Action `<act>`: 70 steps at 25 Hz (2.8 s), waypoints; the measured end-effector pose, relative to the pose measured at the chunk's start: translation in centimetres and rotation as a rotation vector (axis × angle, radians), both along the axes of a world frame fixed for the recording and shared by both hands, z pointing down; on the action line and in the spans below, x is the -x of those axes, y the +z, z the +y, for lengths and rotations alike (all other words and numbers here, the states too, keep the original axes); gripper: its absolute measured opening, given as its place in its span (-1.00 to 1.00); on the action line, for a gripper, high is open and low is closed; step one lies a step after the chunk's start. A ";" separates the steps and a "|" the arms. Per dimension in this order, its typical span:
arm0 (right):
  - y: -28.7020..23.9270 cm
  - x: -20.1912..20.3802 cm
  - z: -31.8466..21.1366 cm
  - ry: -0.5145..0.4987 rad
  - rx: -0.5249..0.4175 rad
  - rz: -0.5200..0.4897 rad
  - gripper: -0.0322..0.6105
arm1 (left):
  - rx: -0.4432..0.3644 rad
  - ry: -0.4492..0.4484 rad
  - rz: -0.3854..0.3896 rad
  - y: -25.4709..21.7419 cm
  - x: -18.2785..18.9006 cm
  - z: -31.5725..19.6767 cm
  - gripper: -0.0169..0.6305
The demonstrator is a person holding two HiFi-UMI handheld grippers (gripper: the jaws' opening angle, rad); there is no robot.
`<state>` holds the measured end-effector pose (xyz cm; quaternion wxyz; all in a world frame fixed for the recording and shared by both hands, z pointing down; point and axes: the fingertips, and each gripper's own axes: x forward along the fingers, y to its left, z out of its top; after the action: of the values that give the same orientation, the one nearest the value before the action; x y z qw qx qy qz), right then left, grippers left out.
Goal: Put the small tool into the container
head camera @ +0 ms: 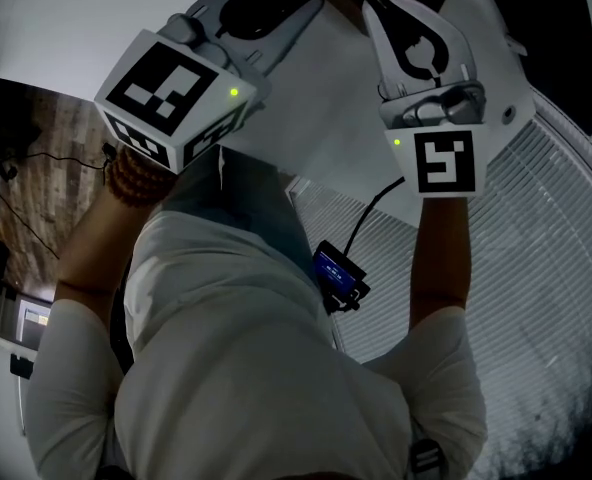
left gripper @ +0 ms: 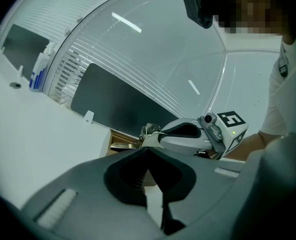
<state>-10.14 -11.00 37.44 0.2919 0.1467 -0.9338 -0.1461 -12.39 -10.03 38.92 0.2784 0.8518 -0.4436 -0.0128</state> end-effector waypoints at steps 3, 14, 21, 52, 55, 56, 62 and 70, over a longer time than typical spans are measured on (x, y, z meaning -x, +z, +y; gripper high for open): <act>1.1 0.4 0.1 -0.029 -0.004 0.062 -0.85 | 0.007 -0.004 0.003 0.4 0.7 0.3 -0.94; 2.0 2.3 -0.7 -0.030 0.044 0.029 -0.85 | 0.013 -0.017 0.012 1.0 2.0 0.2 -0.94; 2.8 2.2 -0.3 -0.034 0.070 0.038 -0.84 | 0.006 -0.015 -0.001 1.0 1.8 0.3 -0.94; -0.3 -1.5 -1.1 0.077 0.007 -0.065 -0.89 | -0.010 0.034 -0.076 -2.1 -0.8 2.3 -0.94; -3.8 -2.5 -1.1 0.127 -0.005 -0.184 -0.89 | -0.032 0.056 -0.091 -3.4 -1.9 2.6 -0.94; -5.0 -3.1 -1.1 0.145 -0.012 -0.216 -0.89 | -0.037 0.066 -0.096 -3.8 -2.4 2.8 -0.94; -11.1 -6.3 -0.2 0.245 -0.045 -0.342 -0.89 | -0.029 0.152 -0.105 -5.6 -6.1 5.7 -0.94; -15.9 -11.9 2.7 0.463 0.003 -0.544 -0.89 | -0.042 0.233 -0.064 -9.4 -10.3 7.9 -0.94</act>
<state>1.74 -8.35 21.57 0.0580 0.3877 -0.9194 -0.0304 -2.04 -2.09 29.47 0.2459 0.9031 -0.3501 0.0375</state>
